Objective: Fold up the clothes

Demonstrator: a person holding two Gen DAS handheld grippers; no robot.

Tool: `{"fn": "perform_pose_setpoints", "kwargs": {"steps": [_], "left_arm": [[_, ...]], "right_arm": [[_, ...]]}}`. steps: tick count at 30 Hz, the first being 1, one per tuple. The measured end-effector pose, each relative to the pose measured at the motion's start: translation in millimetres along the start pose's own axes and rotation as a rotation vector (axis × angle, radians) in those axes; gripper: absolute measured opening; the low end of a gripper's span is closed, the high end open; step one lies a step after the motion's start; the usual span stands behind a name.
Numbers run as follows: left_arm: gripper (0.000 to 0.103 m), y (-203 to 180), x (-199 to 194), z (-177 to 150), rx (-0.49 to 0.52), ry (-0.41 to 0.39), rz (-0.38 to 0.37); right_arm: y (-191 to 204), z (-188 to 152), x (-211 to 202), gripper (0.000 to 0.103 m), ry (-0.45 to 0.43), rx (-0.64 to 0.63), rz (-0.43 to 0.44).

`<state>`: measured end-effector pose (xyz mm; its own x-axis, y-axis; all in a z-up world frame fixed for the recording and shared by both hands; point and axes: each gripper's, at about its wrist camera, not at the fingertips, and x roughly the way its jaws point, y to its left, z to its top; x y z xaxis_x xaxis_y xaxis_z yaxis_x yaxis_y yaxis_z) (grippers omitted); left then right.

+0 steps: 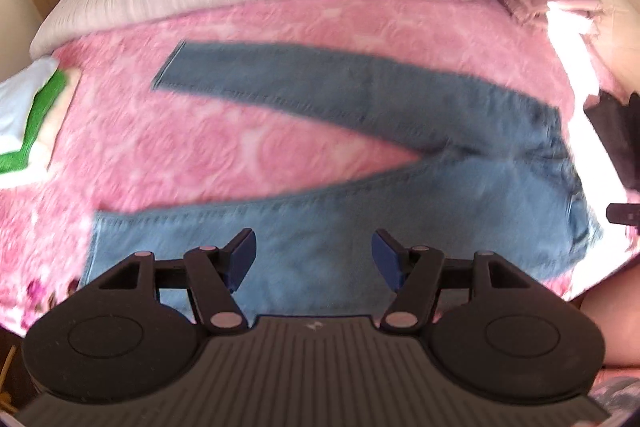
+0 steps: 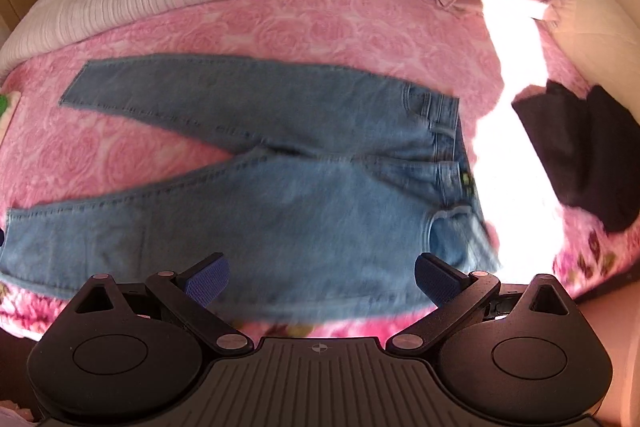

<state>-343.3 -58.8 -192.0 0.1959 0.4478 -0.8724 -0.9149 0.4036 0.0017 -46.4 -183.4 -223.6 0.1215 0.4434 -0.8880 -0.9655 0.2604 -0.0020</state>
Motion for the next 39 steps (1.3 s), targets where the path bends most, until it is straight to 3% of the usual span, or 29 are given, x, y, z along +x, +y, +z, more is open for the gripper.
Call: {"fn": "perform_pose_setpoints", "kwargs": {"steps": [9, 18, 23, 28, 39], "left_arm": [[0.061, -68.9, 26.3, 67.0, -0.021, -0.058, -0.013], [0.061, -123.0, 65.3, 103.0, -0.026, -0.011, 0.038], [0.061, -141.6, 79.1, 118.9, -0.005, -0.001, 0.058], [0.061, -152.9, 96.1, 134.5, 0.036, -0.013, 0.054], [0.061, -156.9, 158.6, 161.7, 0.121, -0.021, -0.038]], "right_arm": [[-53.5, 75.3, 23.3, 0.102, -0.078, -0.088, 0.074], [-113.2, 129.4, 80.9, 0.102, 0.008, -0.086, 0.141], [-127.5, 151.6, 106.3, 0.102, 0.037, -0.12, 0.141], [-150.4, 166.5, 119.6, 0.102, 0.053, -0.053, 0.162], [-182.1, 176.5, 153.2, 0.099, 0.118, 0.039, 0.192]]}}
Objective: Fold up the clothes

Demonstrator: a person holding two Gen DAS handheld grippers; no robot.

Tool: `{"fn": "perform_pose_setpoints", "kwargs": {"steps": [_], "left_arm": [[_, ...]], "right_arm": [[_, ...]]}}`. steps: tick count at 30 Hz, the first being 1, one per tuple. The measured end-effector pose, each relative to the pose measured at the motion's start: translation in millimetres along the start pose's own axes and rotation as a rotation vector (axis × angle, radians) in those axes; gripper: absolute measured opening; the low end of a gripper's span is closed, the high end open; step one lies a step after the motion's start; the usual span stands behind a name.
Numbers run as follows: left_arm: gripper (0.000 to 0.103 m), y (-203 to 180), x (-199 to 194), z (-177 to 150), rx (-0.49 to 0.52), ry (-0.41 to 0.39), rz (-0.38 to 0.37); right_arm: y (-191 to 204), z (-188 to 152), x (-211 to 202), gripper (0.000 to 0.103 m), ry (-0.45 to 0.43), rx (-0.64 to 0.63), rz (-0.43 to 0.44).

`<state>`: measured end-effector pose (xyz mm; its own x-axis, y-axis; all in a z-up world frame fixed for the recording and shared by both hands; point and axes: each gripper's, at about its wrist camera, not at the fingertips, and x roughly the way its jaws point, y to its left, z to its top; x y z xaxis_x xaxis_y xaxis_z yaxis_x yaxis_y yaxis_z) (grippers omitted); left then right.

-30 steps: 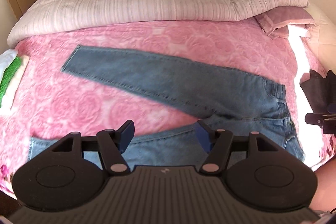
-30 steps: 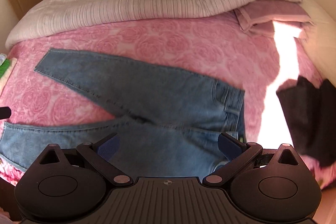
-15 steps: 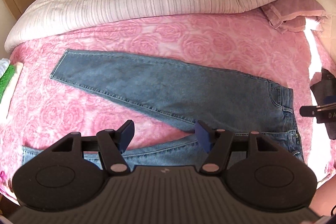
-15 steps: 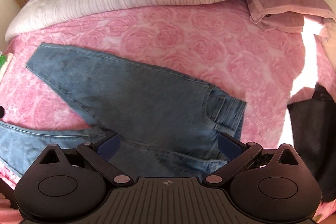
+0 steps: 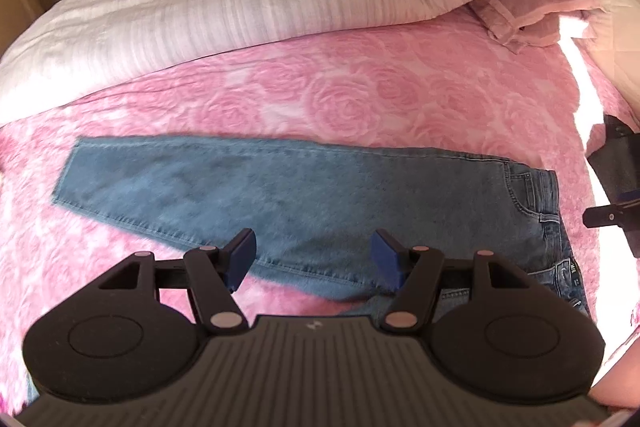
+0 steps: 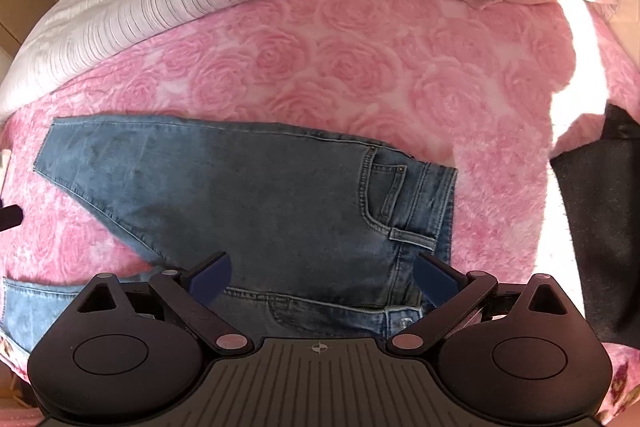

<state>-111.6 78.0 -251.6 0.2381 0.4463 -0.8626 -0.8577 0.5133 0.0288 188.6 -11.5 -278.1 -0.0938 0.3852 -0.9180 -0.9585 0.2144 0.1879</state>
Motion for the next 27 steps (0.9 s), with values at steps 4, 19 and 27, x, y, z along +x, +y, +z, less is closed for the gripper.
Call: {"fn": "perform_pose_setpoints", "kwargs": {"steps": [4, 19, 27], "left_arm": [[0.061, 10.8, 32.5, 3.4, 0.057, -0.003, -0.074], [0.057, 78.0, 212.4, 22.0, 0.314, 0.028, -0.293], [0.057, 103.9, 274.0, 48.8, 0.46, 0.0, -0.316]], "right_arm": [[6.2, 8.6, 15.0, 0.092, -0.019, -0.047, 0.014], [4.9, 64.0, 144.1, 0.075, -0.026, -0.326, 0.132], [-2.7, 96.3, 217.2, 0.075, 0.018, -0.481, 0.107]]}}
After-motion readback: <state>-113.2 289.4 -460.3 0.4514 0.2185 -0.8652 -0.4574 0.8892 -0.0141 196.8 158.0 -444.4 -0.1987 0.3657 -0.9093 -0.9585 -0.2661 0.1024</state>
